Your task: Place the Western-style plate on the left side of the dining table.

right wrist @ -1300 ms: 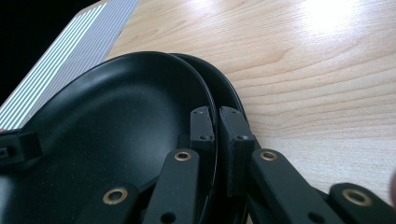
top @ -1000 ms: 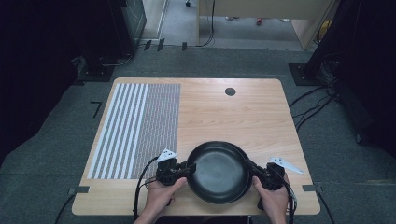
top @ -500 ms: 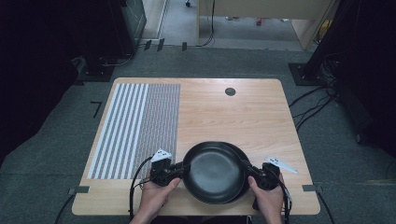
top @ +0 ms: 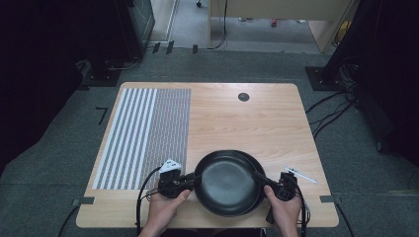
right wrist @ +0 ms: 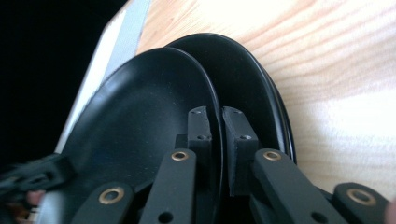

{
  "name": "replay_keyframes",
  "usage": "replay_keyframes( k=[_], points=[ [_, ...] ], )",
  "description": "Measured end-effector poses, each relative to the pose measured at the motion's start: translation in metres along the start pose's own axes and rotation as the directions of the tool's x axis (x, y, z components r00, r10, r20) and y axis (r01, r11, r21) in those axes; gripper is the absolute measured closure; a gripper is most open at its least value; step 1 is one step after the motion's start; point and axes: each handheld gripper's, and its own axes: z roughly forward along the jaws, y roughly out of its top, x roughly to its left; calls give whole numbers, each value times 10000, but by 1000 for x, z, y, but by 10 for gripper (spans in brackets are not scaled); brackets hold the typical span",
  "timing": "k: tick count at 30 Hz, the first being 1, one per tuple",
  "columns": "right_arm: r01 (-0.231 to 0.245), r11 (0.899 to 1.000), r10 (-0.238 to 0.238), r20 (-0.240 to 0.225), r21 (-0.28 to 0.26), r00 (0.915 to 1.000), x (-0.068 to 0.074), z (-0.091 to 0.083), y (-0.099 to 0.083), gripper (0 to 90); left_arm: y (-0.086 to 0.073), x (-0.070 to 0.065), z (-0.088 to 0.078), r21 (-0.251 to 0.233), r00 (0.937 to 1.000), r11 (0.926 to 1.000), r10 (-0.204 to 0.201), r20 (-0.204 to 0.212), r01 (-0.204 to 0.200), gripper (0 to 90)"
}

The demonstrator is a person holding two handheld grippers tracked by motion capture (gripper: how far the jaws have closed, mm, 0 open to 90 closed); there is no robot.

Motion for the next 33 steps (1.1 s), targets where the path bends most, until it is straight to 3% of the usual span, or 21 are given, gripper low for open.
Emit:
replay_keyframes(
  k=[1, 3, 7, 15, 21, 33],
  points=[
    [-221, 9998, 221, -102, 10, 9997, -1, -1, 0, 840, 0, 1, 0, 10, 9999, 10000, -44, 93, 44, 703],
    [115, 9996, -117, -61, -274, 9999, 2, -2, -2, 840, -1, 3, -2, -9, 9991, 9999, -161, 389, 162, 709],
    [-53, 9972, 9, -589, -743, 9983, 6, -8, 0, 856, -3, 11, -4, -122, 9906, 9958, -888, 1041, 905, 744],
    [-335, 9978, 309, -462, -564, 9985, 11, -7, -3, 852, 0, 11, -10, -298, 9904, 9933, -1092, 846, 1120, 760],
    [-400, 9980, 365, -687, -493, 9970, 22, -3, 0, 853, 6, 15, -21, -589, 9892, 9898, -1253, 760, 1299, 771],
    [170, 9993, -201, -947, -329, 9953, 59, 16, 15, 855, 19, 34, -51, -1147, 9853, 9794, -1599, 607, 1660, 772]
  ],
)
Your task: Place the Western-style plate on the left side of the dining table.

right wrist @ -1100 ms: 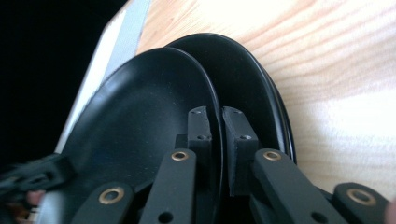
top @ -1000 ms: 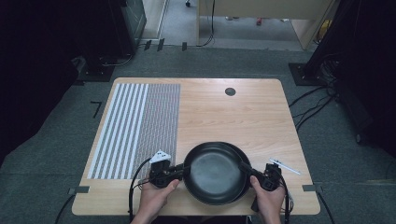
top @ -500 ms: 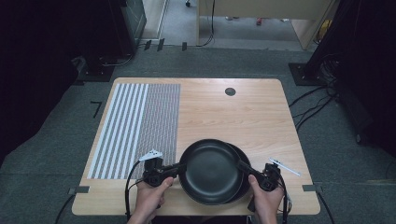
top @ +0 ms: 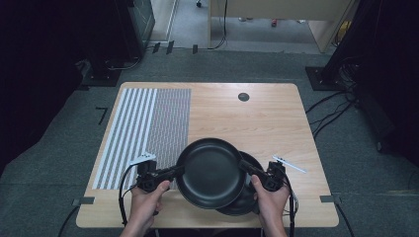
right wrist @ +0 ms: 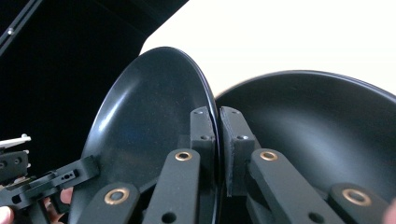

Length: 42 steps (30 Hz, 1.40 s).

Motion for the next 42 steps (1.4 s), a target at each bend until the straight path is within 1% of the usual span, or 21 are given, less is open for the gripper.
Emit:
replay_keyframes(
  k=[1, 2, 5, 9, 10, 11, 13, 15, 17, 23, 29, 30, 32, 33, 34, 36, 37, 39, 40, 41, 42],
  points=[
    [81, 10000, -80, -88, 52, 9999, 6, 6, 3, 856, 4, 3, -5, -115, 10000, 9999, -94, 7, 94, 773],
    [81, 10000, -80, -88, 52, 9999, 6, 6, 3, 856, 4, 3, -5, -115, 10000, 9999, -94, 7, 94, 774],
    [129, 9999, -127, -235, 99, 9996, 13, 16, 7, 854, 9, 8, -13, -325, 9999, 9993, -162, -39, 160, 775],
    [280, 9994, -272, -365, 224, 9990, 27, 35, 10, 854, 16, 20, -25, -520, 9992, 9984, -256, -301, 240, 775],
    [280, 9994, -272, -365, 224, 9990, 27, 35, 10, 854, 16, 20, -25, -520, 9992, 9984, -256, -301, 240, 775],
    [357, 9989, -343, -454, 315, 9984, 32, 43, 12, 854, 18, 23, -28, -594, 9990, 9979, -280, -338, 259, 776],
    [339, 9988, -321, -483, 360, 9983, 34, 46, 12, 854, 21, 28, -33, -681, 9985, 9970, -398, -365, 372, 776],
    [459, 9978, -432, -579, 469, 9974, 43, 59, 15, 854, 23, 34, -38, -741, 9980, 9963, -458, -433, 425, 775],
    [508, 9974, -477, -601, 511, 9970, 45, 62, 15, 854, 26, 38, -43, -817, 9971, 9957, -494, -584, 446, 774],
    [584, 9956, -521, -843, 738, 9951, 58, 87, 18, 855, 33, 53, -57, -1048, 9943, 9927, -679, -823, 592, 774],
    [675, 9928, -586, -900, 993, 9942, 71, 110, 20, 856, 38, 70, -67, -1218, 9911, 9890, -952, -931, 836, 774],
    [681, 9919, -583, -915, 1075, 9941, 74, 116, 21, 856, 41, 74, -69, -1215, 9911, 9901, -827, -1041, 699, 771],
    [696, 9916, -596, -923, 1091, 9939, 76, 120, 21, 855, 43, 76, -70, -1206, 9910, 9907, -762, -1102, 628, 767],
    [696, 9909, -589, -933, 1154, 9939, 80, 127, 23, 855, 46, 81, -73, -1231, 9908, 9905, -751, -1127, 611, 764],
    [696, 9909, -589, -933, 1154, 9939, 80, 127, 23, 855, 46, 81, -73, -1231, 9908, 9905, -751, -1127, 611, 764],
    [722, 9899, -604, -977, 1221, 9934, 84, 138, 25, 855, 49, 87, -75, -1232, 9899, 9904, -777, -1186, 630, 763],
    [724, 9896, -602, -989, 1243, 9933, 85, 142, 25, 856, 52, 93, -76, -1309, 9887, 9887, -890, -1207, 730, 763],
    [724, 9885, -596, -980, 1325, 9934, 88, 150, 27, 856, 53, 96, -77, -1331, 9878, 9880, -948, -1239, 782, 763],
    [724, 9885, -596, -980, 1325, 9934, 88, 150, 27, 856, 54, 99, -77, -1359, 9866, 9872, -1006, -1285, 830, 763],
    [724, 9870, -588, -971, 1432, 9935, 90, 159, 29, 855, 55, 102, -78, -1404, 9855, 9860, -1083, -1307, 897, 763],
    [724, 9870, -588, -971, 1432, 9935, 90, 159, 29, 855, 56, 104, -78, -1412, 9848, 9856, -1115, -1331, 925, 763]
  ],
)
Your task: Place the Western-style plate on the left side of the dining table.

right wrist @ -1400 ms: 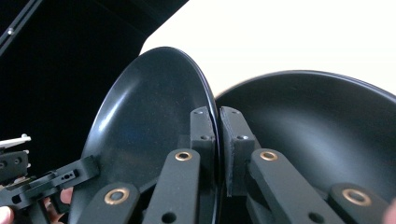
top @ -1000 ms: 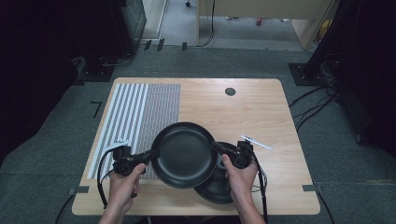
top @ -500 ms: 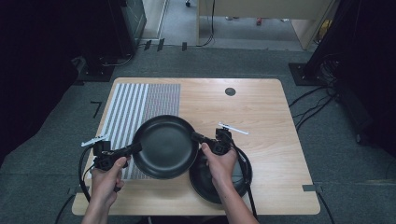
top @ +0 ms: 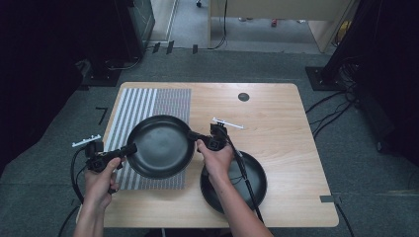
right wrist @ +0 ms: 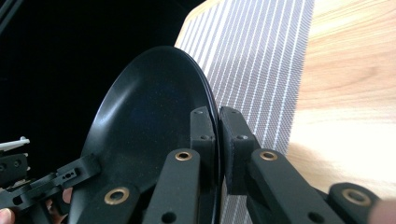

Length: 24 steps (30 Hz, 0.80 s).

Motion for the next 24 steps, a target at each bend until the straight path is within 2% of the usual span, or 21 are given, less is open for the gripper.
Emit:
replay_keyframes(
  k=[8, 13, 24],
  points=[
    [-65, 9993, 65, 5, 382, 10000, -3, 33, 13, 855, 11, 18, 7, -53, 9992, 9998, -167, -364, 166, 757],
    [-57, 9985, 52, 103, 543, 9999, -5, 44, 19, 855, 14, 29, 16, -102, 9979, 9990, -439, -474, 435, 756],
    [-10, 9968, 0, 132, 804, 9999, -16, 68, 35, 851, 21, 37, 31, -174, 9945, 9982, -579, -876, 566, 751]
  ],
)
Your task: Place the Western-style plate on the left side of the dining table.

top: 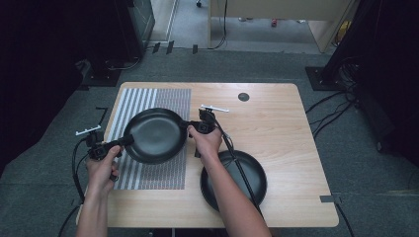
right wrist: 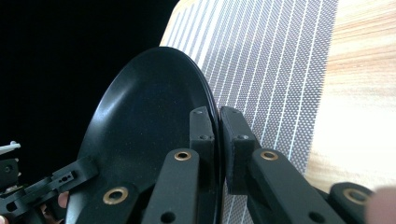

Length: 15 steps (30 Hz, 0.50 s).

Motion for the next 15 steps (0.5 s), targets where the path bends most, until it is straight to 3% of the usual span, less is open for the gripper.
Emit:
replay_keyframes(
  k=[4, 12, 15],
  points=[
    [43, 9999, -43, -23, 158, 10000, -5, 14, 6, 848, 2, 6, 6, -130, 9996, 9998, -142, -251, 138, 751],
    [292, 9987, -293, 7, 410, 9996, -6, 31, 19, 847, 4, 17, 14, -290, 9980, 9983, -523, -356, 513, 753],
    [559, 9970, -561, 12, 534, 9984, -6, 41, 25, 843, 3, 19, 15, -306, 9972, 9977, -615, -435, 602, 753]
  ],
)
